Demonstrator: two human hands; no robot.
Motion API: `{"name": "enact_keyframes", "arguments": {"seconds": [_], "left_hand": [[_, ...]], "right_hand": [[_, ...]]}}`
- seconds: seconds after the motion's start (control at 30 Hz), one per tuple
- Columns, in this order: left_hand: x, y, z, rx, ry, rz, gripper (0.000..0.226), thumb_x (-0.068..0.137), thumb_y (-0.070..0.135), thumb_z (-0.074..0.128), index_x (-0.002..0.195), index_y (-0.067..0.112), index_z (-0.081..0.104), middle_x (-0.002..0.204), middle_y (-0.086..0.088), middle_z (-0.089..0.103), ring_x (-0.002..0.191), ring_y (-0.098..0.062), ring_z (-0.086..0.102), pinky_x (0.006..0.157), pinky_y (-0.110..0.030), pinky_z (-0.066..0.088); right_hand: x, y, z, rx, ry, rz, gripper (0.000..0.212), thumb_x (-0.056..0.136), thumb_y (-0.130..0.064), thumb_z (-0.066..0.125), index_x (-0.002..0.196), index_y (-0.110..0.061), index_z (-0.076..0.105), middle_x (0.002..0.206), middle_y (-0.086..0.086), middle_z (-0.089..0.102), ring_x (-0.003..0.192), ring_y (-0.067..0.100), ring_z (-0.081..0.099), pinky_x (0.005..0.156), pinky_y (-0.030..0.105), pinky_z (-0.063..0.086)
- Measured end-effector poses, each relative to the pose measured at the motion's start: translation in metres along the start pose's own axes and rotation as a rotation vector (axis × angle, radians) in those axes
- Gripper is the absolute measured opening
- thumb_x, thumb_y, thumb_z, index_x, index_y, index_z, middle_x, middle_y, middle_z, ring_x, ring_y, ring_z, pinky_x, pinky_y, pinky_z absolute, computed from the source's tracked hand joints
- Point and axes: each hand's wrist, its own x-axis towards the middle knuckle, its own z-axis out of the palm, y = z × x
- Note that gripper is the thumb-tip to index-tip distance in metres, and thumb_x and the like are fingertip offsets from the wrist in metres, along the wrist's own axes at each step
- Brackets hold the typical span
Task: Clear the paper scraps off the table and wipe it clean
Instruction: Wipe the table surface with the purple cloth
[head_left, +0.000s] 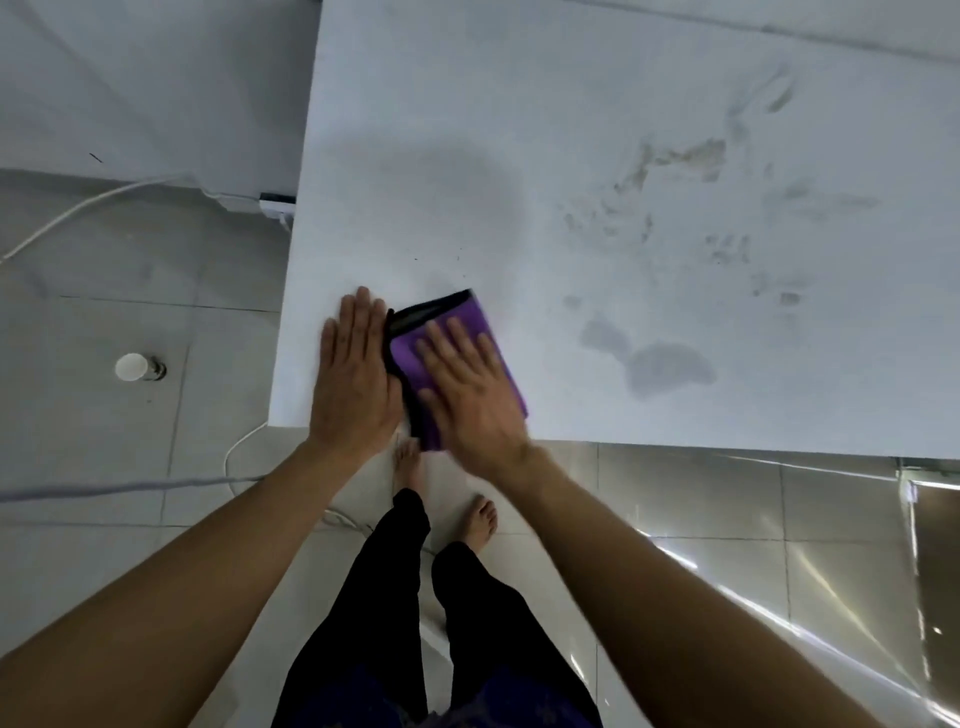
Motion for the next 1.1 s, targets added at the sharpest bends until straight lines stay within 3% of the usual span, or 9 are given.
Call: {"name": "enact_keyframes", "arguments": {"seconds": [0.1, 0.23, 0.33, 0.43, 0.6, 0.7, 0.8, 0.93, 1.1], "left_hand": [[0.005, -0.014, 0.001, 0.053, 0.039, -0.059, 0.064, 0.104, 0.031, 0.023, 0.157, -0.003, 0.012, 0.166, -0.02, 0.009, 0.155, -0.031, 0.005, 0.126, -0.049, 0.011], [0.024, -0.025, 0.001, 0.085, 0.106, -0.094, 0.062, 0.105, 0.031, 0.021, 0.157, -0.001, 0.014, 0.166, -0.018, 0.011, 0.155, -0.029, 0.006, 0.126, -0.046, 0.009], [0.042, -0.022, -0.002, 0.073, 0.134, -0.115, 0.064, 0.104, 0.033, 0.023, 0.158, 0.001, 0.013, 0.168, -0.014, 0.007, 0.156, -0.026, 0.004, 0.126, -0.045, 0.008], [0.05, -0.021, -0.005, 0.079, 0.131, -0.143, 0.064, 0.104, 0.034, 0.02, 0.159, 0.003, 0.011, 0.168, -0.012, 0.004, 0.156, -0.025, 0.002, 0.126, -0.045, 0.009], [0.057, -0.024, -0.009, 0.053, 0.141, -0.096, 0.062, 0.103, 0.031, 0.019, 0.156, 0.0, 0.024, 0.164, -0.019, 0.022, 0.153, -0.031, 0.018, 0.124, -0.048, 0.017], [0.086, -0.033, -0.014, 0.115, 0.155, -0.163, 0.065, 0.1, 0.031, 0.018, 0.153, -0.004, 0.027, 0.161, -0.025, 0.025, 0.151, -0.037, 0.022, 0.123, -0.051, 0.016], [0.126, -0.026, -0.012, 0.136, 0.149, -0.113, 0.066, 0.101, 0.031, 0.017, 0.154, -0.007, 0.02, 0.164, -0.024, 0.016, 0.153, -0.035, 0.014, 0.125, -0.048, 0.01], [0.169, 0.01, -0.006, 0.102, 0.117, 0.009, 0.067, 0.101, 0.033, 0.014, 0.155, -0.006, 0.018, 0.164, -0.023, 0.013, 0.154, -0.034, 0.011, 0.126, -0.048, 0.01], [0.209, 0.018, -0.003, 0.095, 0.119, 0.161, 0.063, 0.099, 0.025, 0.023, 0.149, -0.013, 0.031, 0.158, -0.029, 0.027, 0.149, -0.041, 0.024, 0.126, -0.046, 0.006]], "right_hand": [[0.016, -0.005, 0.008, -0.1, -0.095, -0.141, 0.057, 0.107, -0.043, 0.023, 0.159, -0.022, 0.011, 0.166, -0.002, 0.004, 0.153, 0.018, -0.006, 0.124, 0.046, 0.004], [0.082, 0.053, -0.002, -0.196, -0.066, -0.366, 0.053, 0.107, -0.041, 0.026, 0.157, -0.024, 0.021, 0.164, 0.0, 0.021, 0.153, 0.023, 0.01, 0.123, 0.049, 0.011], [0.112, 0.129, -0.029, -0.237, 0.076, -0.04, 0.055, 0.104, -0.037, 0.025, 0.154, -0.016, 0.028, 0.16, 0.01, 0.029, 0.15, 0.032, 0.022, 0.118, 0.056, 0.021], [0.094, 0.149, -0.046, -0.203, 0.045, 0.291, 0.064, 0.099, -0.041, 0.015, 0.157, -0.015, 0.021, 0.165, 0.008, 0.015, 0.152, 0.03, 0.009, 0.122, 0.053, 0.01], [0.094, 0.021, 0.006, -0.206, -0.059, -0.122, 0.059, 0.103, -0.039, 0.026, 0.157, -0.017, 0.018, 0.165, 0.009, 0.014, 0.153, 0.029, 0.005, 0.122, 0.054, 0.009], [0.15, 0.029, 0.005, -0.182, -0.051, -0.281, 0.055, 0.105, -0.039, 0.025, 0.157, -0.023, 0.019, 0.165, 0.002, 0.016, 0.153, 0.022, 0.008, 0.123, 0.048, 0.008], [0.178, 0.113, -0.018, -0.256, 0.075, -0.07, 0.054, 0.103, -0.034, 0.029, 0.152, -0.013, 0.035, 0.159, 0.01, 0.033, 0.149, 0.031, 0.024, 0.119, 0.055, 0.021], [0.136, 0.184, -0.045, -0.223, 0.14, 0.458, 0.061, 0.102, -0.039, 0.016, 0.158, -0.014, 0.014, 0.166, 0.007, 0.01, 0.153, 0.026, 0.005, 0.122, 0.051, 0.007], [0.135, 0.091, -0.018, -0.15, 0.115, 0.152, 0.056, 0.104, -0.033, 0.028, 0.156, -0.011, 0.025, 0.163, 0.01, 0.02, 0.152, 0.028, 0.011, 0.121, 0.052, 0.011]]}}
